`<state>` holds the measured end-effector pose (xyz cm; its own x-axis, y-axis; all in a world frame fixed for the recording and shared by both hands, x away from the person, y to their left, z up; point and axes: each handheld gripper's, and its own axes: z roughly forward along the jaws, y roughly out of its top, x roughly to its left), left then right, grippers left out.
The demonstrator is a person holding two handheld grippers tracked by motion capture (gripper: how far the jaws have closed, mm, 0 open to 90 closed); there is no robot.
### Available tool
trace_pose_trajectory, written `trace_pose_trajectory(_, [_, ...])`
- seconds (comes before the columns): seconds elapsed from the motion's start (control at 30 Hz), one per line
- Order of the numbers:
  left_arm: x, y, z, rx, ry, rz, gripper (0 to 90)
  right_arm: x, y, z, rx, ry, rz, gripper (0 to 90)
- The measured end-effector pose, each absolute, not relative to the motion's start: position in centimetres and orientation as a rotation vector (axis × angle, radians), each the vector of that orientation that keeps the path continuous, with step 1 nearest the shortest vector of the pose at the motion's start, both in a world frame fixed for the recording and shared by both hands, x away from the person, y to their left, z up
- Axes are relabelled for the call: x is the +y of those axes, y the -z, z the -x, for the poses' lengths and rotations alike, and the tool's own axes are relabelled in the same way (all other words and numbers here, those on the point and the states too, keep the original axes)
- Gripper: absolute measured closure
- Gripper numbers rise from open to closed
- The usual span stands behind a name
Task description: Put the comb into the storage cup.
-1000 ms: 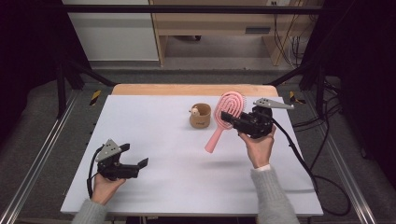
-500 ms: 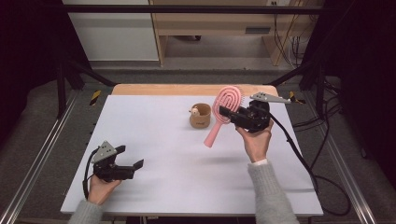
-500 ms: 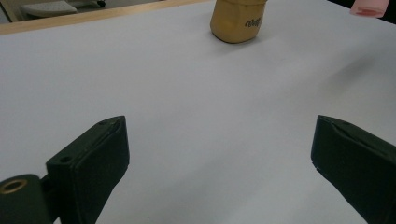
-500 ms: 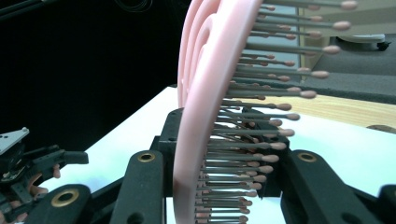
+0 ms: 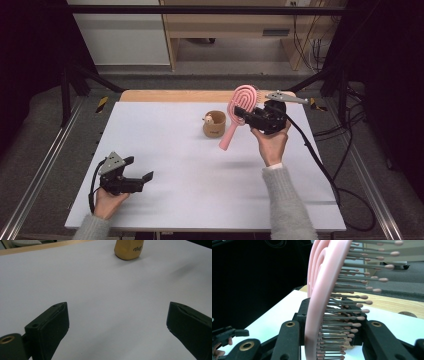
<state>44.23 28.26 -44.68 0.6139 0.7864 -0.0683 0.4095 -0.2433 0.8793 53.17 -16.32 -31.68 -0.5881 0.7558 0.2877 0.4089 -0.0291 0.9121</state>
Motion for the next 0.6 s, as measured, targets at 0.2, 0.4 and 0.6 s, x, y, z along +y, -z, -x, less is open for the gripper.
trace_pose_trajectory(0.2, [28.3,44.7,-44.3,0.96,-0.488,-1.868,4.4,-16.3,31.3,-54.0,1.926,-1.632,-1.242,63.0])
trace_pose_trajectory(0.4, [28.3,44.8,-44.3,0.965,-0.482,-1.869,4.3,-16.1,31.3,-54.8,1.907,-1.614,-1.256,63.0])
trace_pose_trajectory(0.6, [28.3,44.8,-44.3,0.966,-0.481,-1.867,4.3,-15.8,31.2,-55.7,1.889,-1.603,-1.273,63.0])
